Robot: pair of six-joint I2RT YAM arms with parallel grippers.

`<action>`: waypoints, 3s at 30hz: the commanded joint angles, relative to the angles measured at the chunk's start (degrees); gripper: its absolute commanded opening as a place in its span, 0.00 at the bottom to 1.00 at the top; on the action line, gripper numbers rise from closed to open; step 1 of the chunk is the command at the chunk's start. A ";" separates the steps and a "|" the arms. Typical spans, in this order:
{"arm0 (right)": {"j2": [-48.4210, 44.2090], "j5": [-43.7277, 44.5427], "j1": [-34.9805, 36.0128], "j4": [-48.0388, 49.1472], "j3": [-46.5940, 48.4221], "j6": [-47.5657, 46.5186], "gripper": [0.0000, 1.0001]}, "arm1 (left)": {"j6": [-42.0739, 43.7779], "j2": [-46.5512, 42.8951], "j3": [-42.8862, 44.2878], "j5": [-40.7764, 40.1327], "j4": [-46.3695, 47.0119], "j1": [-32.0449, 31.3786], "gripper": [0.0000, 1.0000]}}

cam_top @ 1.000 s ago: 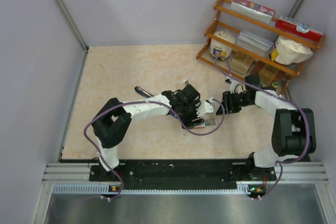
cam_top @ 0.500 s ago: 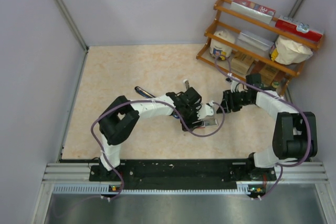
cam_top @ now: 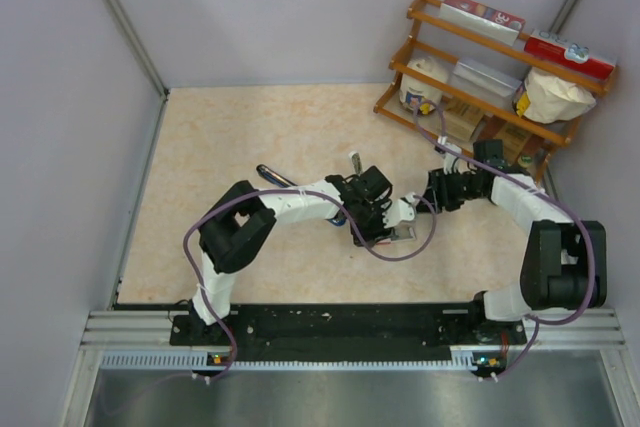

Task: Load the staples into the stapler
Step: Adjust the staple box at the center of the board.

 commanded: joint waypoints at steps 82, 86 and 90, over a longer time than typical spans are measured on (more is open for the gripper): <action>-2.19 -1.14 -2.21 1.10 2.40 -1.04 0.45 | 5.67 0.42 7.53 -8.31 -16.67 -7.68 0.55; -2.19 -1.58 -2.21 1.01 2.31 -1.39 0.45 | 5.32 -0.54 6.83 -7.87 -15.18 -7.59 0.69; -3.15 -2.20 -2.21 0.75 1.88 -3.58 0.45 | 5.06 -2.65 6.74 -8.39 -13.94 -7.33 0.85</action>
